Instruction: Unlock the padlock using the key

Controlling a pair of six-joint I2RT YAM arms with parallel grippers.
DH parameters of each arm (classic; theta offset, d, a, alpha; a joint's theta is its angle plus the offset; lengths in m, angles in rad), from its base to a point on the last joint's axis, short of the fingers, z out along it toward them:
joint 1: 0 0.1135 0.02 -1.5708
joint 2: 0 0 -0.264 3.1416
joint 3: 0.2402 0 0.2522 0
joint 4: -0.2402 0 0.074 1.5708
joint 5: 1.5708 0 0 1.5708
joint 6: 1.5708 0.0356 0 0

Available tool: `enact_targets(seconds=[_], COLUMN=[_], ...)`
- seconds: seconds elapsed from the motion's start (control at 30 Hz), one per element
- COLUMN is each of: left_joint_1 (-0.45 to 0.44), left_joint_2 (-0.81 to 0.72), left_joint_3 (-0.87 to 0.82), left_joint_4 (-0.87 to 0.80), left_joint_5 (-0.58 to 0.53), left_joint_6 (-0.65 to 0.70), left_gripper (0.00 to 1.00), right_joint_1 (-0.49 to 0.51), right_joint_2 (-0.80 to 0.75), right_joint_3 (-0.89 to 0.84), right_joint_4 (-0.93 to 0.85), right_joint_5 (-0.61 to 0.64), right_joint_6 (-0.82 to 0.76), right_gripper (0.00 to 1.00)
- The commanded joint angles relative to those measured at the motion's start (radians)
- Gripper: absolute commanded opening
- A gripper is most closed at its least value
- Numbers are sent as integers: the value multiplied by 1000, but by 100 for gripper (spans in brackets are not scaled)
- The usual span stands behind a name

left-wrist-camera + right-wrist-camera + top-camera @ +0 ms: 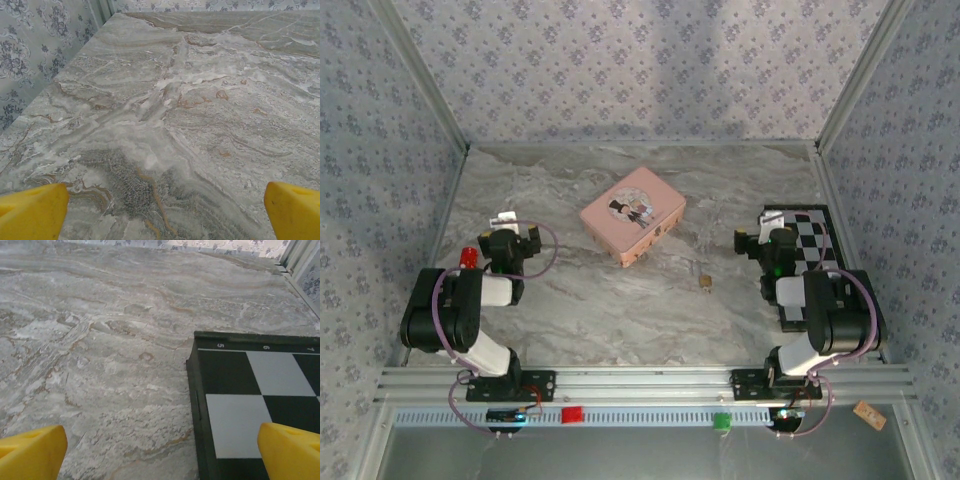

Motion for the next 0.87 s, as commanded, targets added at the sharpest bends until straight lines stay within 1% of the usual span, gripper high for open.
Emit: enact_targets(seconds=[0.0,0.1,0.2,0.3,0.83], left_joint_1=[7,6,6,6,7], left_joint_2=[-5,-4,-5,-5,-5], left_joint_3=[20,21,20,20,20], left_joint_4=[-1,-2,-1,-1,-1], left_joint_5=[22,22,21,21,22], left_joint_6=[-12,-12,-12,-13,-13], left_gripper=[100,100,100,100,100], right_joint_1=[-21,-22,-12,-27,-30], right_joint_2=[6,6,3,4,5], right_joint_3=[30,30,25,33,33], right_joint_4=[-31,-31,-25,-41,-38], right_joint_5=[10,9,37,1,-9], right_joint_6=[41,40,37,43,43], right_gripper=[99,99,99,99,99])
